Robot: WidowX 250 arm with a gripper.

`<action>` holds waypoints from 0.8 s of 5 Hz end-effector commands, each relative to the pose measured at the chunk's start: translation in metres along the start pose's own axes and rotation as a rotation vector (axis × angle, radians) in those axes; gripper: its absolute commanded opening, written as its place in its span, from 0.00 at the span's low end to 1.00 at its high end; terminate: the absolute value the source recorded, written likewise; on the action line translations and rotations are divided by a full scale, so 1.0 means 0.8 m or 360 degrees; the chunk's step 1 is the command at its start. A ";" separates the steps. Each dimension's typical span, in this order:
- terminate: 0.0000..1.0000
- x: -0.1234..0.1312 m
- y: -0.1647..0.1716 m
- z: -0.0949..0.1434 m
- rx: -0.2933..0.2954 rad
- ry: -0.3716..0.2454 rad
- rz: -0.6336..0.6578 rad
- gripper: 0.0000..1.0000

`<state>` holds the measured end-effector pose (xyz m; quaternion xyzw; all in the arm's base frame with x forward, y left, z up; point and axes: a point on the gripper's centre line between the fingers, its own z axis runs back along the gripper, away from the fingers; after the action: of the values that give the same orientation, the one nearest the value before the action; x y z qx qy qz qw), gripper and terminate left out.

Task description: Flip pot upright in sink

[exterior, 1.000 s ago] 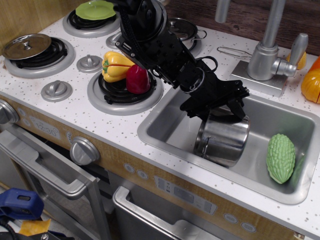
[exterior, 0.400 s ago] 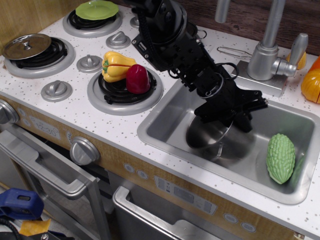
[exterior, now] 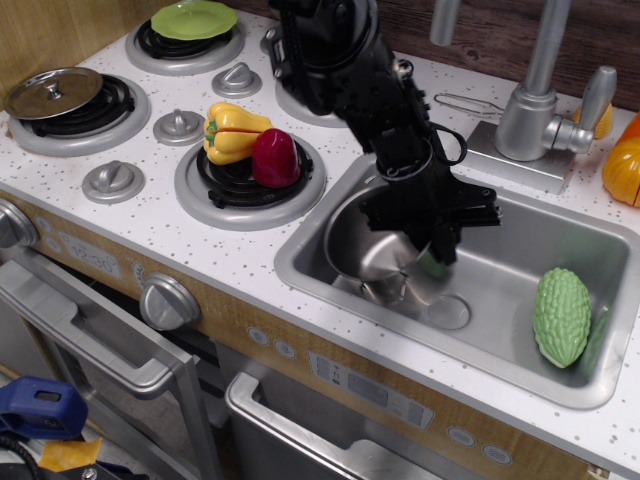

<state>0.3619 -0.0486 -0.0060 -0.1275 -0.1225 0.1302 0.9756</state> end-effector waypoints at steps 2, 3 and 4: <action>0.00 0.017 -0.050 0.006 0.0214 -0.0007 -0.0034 1.00; 0.00 0.015 -0.055 0.003 0.0244 -0.0030 -0.0061 1.00; 0.00 0.015 -0.055 0.003 0.0244 -0.0030 -0.0061 1.00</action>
<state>0.3732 -0.0832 -0.0056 -0.0409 -0.0992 0.1230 0.9866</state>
